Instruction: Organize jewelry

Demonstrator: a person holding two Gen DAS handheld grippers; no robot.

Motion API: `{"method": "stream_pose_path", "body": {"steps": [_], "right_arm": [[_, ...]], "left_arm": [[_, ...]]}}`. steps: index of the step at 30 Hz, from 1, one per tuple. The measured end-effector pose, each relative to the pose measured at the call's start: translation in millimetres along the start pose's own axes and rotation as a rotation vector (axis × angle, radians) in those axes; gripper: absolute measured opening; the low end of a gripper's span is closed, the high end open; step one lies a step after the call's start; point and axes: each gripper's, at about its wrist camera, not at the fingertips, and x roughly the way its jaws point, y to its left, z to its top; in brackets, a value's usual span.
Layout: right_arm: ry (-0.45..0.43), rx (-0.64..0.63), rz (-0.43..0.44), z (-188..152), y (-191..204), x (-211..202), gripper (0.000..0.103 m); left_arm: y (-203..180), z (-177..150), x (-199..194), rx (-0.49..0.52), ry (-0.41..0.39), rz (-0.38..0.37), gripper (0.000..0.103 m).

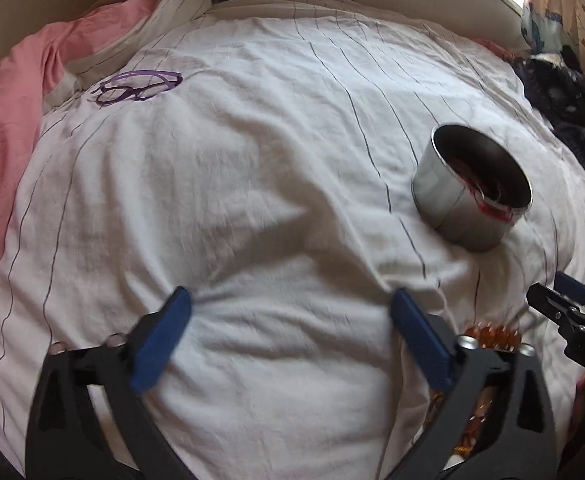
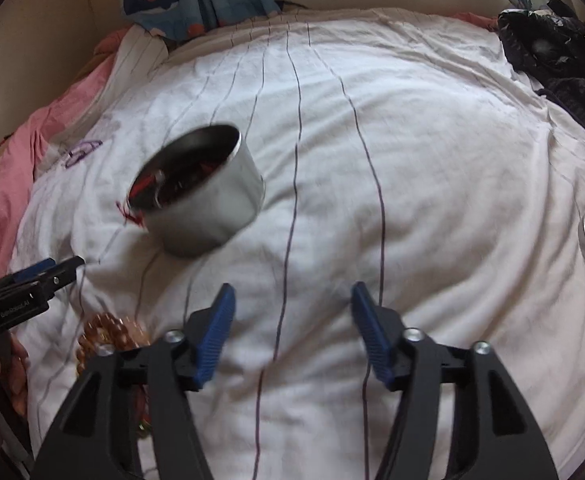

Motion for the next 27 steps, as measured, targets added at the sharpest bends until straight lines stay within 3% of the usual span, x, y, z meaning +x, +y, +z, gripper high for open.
{"method": "stream_pose_path", "body": {"steps": [2,6,11,27], "right_arm": [[0.003,-0.044,0.009,-6,7,2,0.096],[-0.022,-0.118,-0.058,-19,18,1,0.096],[-0.008,-0.113,-0.059,-20,16,6,0.096],[-0.007,-0.112,-0.058,-19,16,6,0.096]], "left_arm": [[-5,-2,4,0.031,0.013,0.041,0.097],[-18,-4,7,0.082,0.018,0.12,0.097],[-13,-4,5,0.06,0.022,0.091,0.097],[-15,-4,7,0.064,0.021,0.096,0.097]]}}
